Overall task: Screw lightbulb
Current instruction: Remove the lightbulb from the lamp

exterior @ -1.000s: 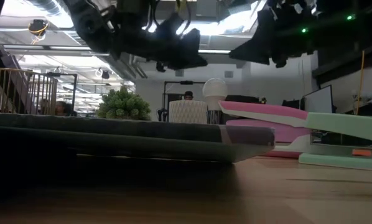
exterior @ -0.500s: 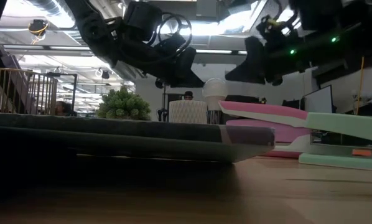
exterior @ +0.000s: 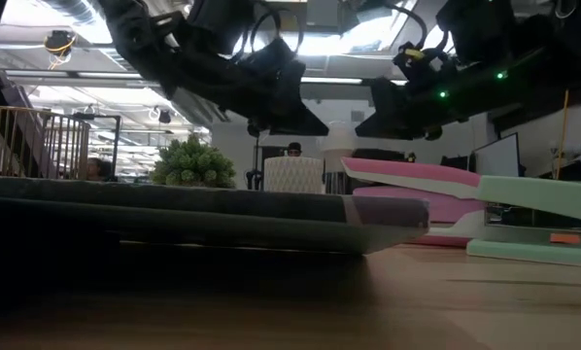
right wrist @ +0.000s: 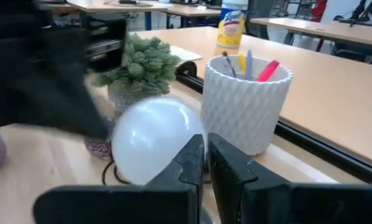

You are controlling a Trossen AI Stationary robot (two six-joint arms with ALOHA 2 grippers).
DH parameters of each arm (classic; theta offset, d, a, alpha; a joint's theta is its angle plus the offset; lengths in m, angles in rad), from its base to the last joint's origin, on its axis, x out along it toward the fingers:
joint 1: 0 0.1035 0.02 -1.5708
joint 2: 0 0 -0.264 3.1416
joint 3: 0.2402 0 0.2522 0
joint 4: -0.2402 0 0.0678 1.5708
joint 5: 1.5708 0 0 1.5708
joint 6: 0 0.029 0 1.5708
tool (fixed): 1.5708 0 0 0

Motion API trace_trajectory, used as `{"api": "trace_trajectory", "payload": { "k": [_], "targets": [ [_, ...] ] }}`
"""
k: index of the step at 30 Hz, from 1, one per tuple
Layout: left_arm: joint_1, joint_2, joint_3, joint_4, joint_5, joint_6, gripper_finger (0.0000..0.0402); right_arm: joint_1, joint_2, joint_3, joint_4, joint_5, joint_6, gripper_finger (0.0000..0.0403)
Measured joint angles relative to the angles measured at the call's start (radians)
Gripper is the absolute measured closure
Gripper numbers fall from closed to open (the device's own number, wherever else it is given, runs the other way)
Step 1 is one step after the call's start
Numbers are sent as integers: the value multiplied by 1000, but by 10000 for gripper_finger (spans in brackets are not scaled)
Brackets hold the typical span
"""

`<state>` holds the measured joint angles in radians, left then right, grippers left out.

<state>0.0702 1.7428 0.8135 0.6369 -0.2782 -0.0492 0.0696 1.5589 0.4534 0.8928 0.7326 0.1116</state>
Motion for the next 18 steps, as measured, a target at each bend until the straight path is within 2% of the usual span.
{"api": "trace_trajectory", "payload": {
  "k": [11,18],
  "targets": [
    [-54,-1,0,17,-14,14,401,-33,0,0,0,-15,-8,375],
    [-46,-6,0,198,-25,95,401,3,-86,0,21,-26,-56,375]
  ]
}}
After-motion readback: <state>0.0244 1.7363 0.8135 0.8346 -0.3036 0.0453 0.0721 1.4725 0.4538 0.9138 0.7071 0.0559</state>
